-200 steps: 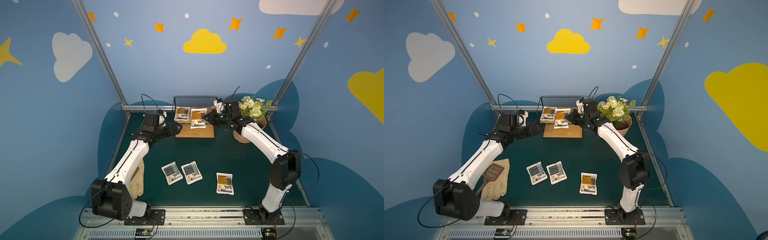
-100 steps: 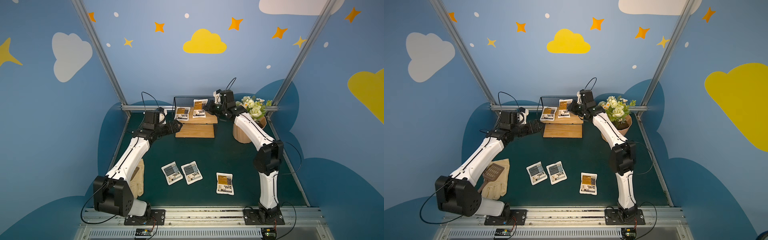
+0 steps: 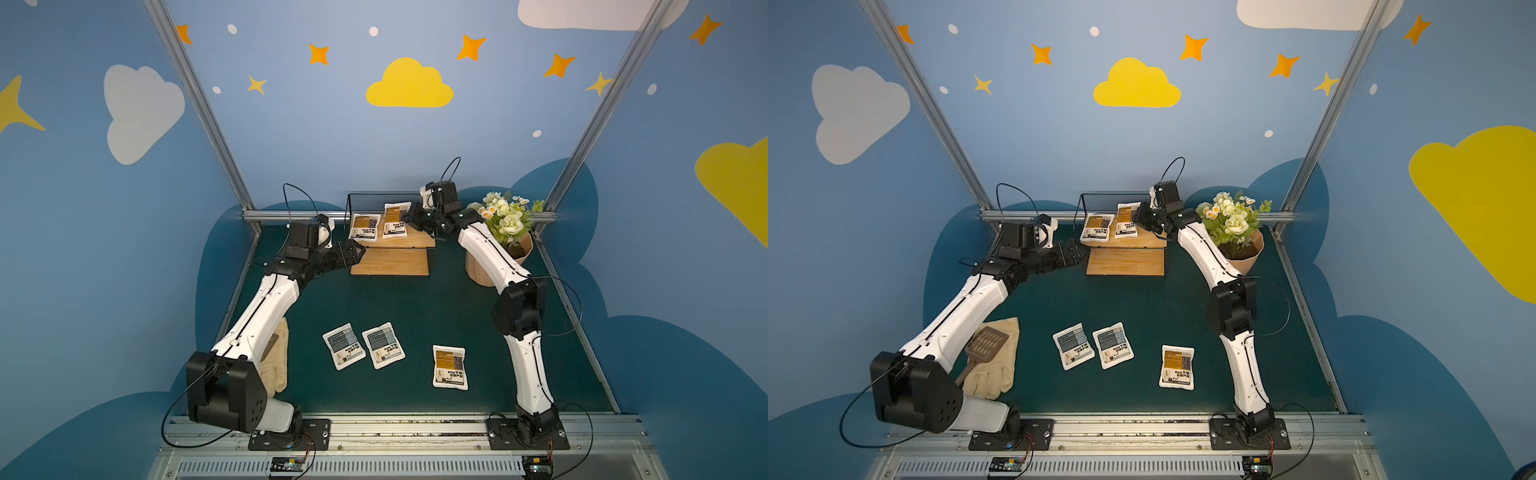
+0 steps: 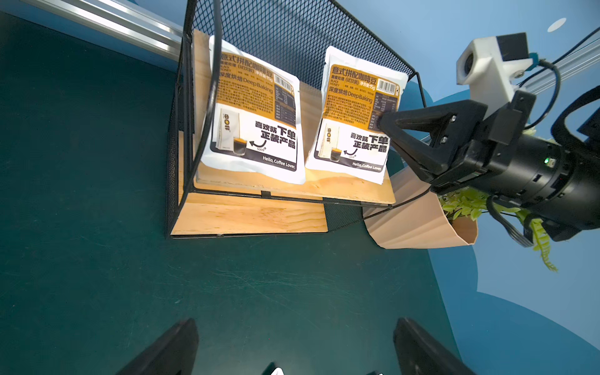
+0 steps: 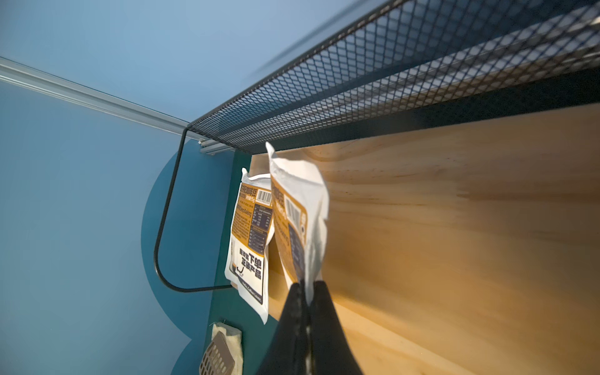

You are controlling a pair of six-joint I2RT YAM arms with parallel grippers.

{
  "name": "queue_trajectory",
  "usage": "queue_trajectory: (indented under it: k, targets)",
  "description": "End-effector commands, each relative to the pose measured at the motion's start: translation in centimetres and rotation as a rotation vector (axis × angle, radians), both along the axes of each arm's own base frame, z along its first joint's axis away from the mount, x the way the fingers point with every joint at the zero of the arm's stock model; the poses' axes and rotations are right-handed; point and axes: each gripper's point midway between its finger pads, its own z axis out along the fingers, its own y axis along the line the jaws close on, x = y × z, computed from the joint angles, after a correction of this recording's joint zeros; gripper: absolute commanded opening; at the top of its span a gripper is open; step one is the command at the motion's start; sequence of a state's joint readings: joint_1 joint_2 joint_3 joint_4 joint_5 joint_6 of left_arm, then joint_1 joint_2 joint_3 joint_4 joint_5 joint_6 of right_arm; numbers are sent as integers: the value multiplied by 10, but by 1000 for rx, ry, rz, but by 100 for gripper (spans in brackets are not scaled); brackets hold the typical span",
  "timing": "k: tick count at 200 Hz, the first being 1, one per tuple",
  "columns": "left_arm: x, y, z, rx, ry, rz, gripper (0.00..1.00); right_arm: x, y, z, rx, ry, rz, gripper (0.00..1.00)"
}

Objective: Place the bagged coffee beans on the shelf by color
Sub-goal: Place the bagged coffee beans on the shelf.

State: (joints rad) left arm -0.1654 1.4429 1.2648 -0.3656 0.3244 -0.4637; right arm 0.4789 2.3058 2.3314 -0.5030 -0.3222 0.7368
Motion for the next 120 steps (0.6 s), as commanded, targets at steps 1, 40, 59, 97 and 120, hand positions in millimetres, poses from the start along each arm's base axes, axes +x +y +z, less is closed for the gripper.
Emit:
queue_trajectory:
  k: [1,40,59,97,120]
  targets:
    - [-2,-1,4,-7,-18,-16,100,3,-3,-5,-13,9,-3,28]
    - [-3,-1,4,-10,-18,-13,100,4,-4,-13,-29,23,-7,51]
    - [-3,-1,4,-12,-18,-14,100,4,-5,-16,-36,27,-11,63]
    - [-4,-2,5,-21,-23,-16,100,6,-7,-19,-47,26,-21,84]
    - [-4,-2,3,-22,-18,-17,100,7,-3,-21,-41,31,-16,85]
